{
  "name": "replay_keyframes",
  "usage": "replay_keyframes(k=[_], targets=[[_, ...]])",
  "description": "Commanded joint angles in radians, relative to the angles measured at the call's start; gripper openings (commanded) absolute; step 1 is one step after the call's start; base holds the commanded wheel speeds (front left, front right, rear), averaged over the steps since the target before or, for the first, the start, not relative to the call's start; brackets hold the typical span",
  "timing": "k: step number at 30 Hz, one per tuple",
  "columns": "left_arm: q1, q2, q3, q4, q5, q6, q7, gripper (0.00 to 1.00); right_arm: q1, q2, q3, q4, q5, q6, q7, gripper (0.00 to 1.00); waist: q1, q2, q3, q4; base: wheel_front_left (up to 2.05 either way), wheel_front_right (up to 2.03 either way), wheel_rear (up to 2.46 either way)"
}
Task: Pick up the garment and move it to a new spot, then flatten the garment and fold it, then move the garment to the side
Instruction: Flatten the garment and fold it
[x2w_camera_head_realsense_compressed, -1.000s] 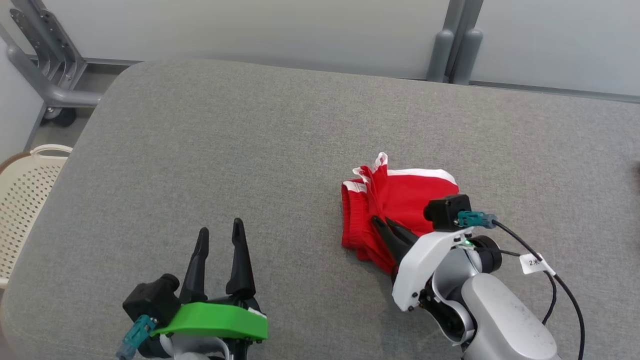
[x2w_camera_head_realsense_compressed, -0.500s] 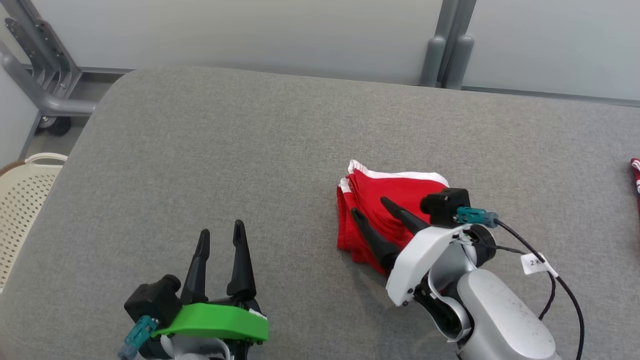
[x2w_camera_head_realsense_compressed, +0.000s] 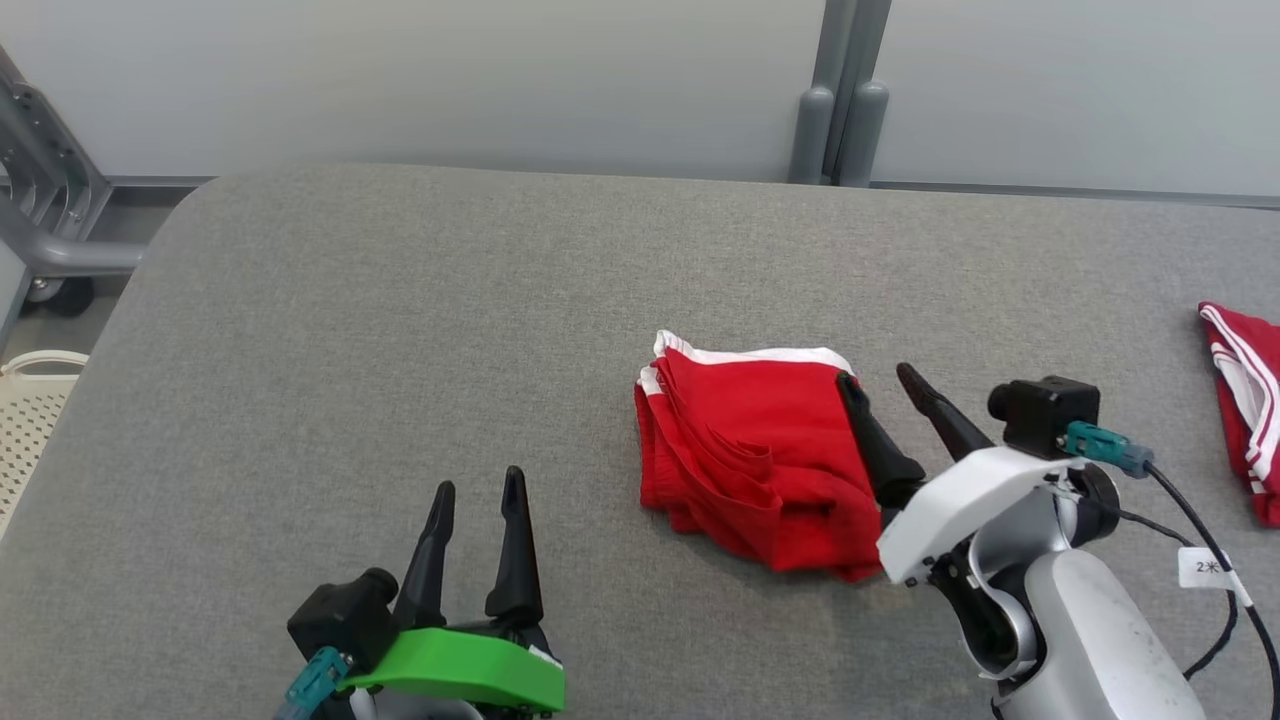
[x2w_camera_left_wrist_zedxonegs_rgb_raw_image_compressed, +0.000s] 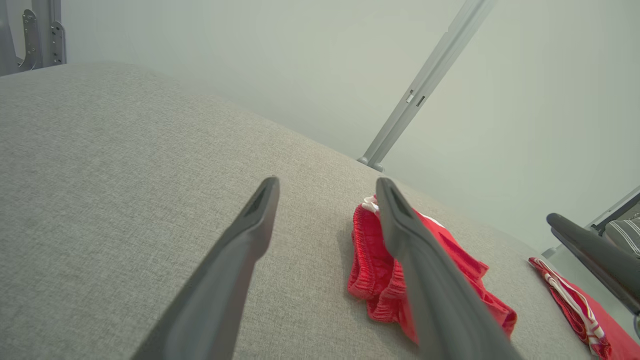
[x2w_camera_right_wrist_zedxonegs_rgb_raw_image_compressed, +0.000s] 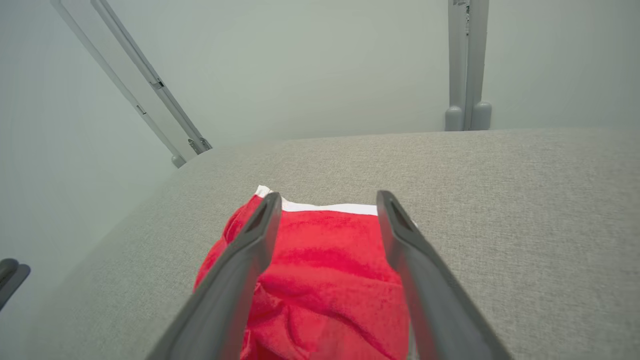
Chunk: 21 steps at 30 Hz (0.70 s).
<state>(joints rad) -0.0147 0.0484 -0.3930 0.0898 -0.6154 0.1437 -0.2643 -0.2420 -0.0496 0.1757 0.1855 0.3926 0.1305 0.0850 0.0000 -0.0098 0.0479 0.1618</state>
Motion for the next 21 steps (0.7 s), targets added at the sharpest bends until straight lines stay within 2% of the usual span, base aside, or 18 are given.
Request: replay_keyframes(k=[1, 3, 4, 5, 12, 18, 21], targets=[[0.012, 0.005, -0.007, 0.002, -0.001, 0.003, 0.0, 1.0, 0.024, -0.003, -0.028, -0.009, -0.014, 0.0, -0.009, 0.49, 0.0, 0.0098, -0.001, -0.003, 0.0, 0.0, 0.0], [0.012, 0.005, -0.012, 0.004, -0.001, 0.004, 0.0, 1.0, 0.038, -0.003, -0.054, -0.014, -0.016, 0.0, -0.01, 0.36, 0.0, 0.0098, -0.002, -0.004, 0.0, 0.0, 0.0], [0.013, 0.005, -0.013, 0.005, 0.001, 0.004, 0.0, 1.0, 0.044, -0.003, -0.065, -0.016, -0.018, 0.0, -0.01, 0.24, 0.0, 0.0098, -0.003, -0.003, 0.0, 0.0, 0.0], [0.013, 0.005, -0.014, 0.005, 0.002, 0.003, 0.0, 1.0, 0.05, -0.002, -0.074, -0.02, -0.018, 0.0, -0.013, 0.0, 0.0, 0.0098, -0.004, -0.003, 0.0, 0.0, 0.0], [0.018, 0.005, -0.012, 0.001, 0.02, 0.008, 0.0, 1.0, 0.076, -0.003, -0.09, 0.005, -0.017, 0.0, -0.033, 0.0, 0.0, 0.0098, -0.001, 0.011, 0.0, 0.0, 0.0], [0.013, 0.004, -0.005, -0.005, 0.034, 0.008, 0.0, 1.0, 0.042, -0.004, -0.036, 0.055, -0.036, 0.0, -0.054, 0.0, 0.0, 0.0098, 0.011, 0.038, 0.0, 0.0, 0.0], [0.004, 0.004, -0.001, -0.01, 0.034, 0.008, 0.0, 1.0, 0.013, -0.059, 0.025, 0.114, -0.107, 0.0, -0.076, 0.0, 0.0, 0.0098, 0.022, 0.062, 0.0, 0.0, 0.0]])
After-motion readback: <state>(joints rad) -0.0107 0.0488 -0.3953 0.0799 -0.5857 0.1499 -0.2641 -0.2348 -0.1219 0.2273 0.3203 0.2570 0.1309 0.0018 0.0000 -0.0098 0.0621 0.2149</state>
